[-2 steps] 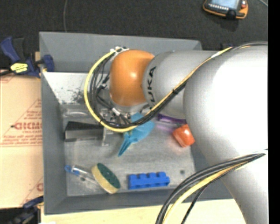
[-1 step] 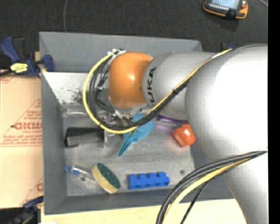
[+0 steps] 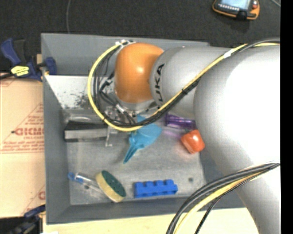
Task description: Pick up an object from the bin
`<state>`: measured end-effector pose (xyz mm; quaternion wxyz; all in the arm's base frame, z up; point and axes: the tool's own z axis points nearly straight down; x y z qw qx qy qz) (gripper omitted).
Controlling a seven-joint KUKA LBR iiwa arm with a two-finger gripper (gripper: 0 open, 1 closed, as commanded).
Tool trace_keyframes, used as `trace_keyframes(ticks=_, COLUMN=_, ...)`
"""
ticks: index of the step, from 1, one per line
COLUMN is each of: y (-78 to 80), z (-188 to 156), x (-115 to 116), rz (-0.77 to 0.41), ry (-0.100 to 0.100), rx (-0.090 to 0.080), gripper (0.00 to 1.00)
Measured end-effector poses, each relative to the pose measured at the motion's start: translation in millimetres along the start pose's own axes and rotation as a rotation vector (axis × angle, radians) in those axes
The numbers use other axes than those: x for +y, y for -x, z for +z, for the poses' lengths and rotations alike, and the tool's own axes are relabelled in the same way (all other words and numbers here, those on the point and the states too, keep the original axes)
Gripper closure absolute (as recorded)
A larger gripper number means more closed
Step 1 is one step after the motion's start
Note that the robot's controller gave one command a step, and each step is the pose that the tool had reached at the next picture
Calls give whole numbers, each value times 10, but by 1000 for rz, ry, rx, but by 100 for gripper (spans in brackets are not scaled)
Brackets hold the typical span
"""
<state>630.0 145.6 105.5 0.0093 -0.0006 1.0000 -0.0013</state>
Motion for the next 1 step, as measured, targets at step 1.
trace_keyframes(ticks=1, y=11, z=-32, x=20, rz=67, ry=-2, rx=-1, gripper=100)
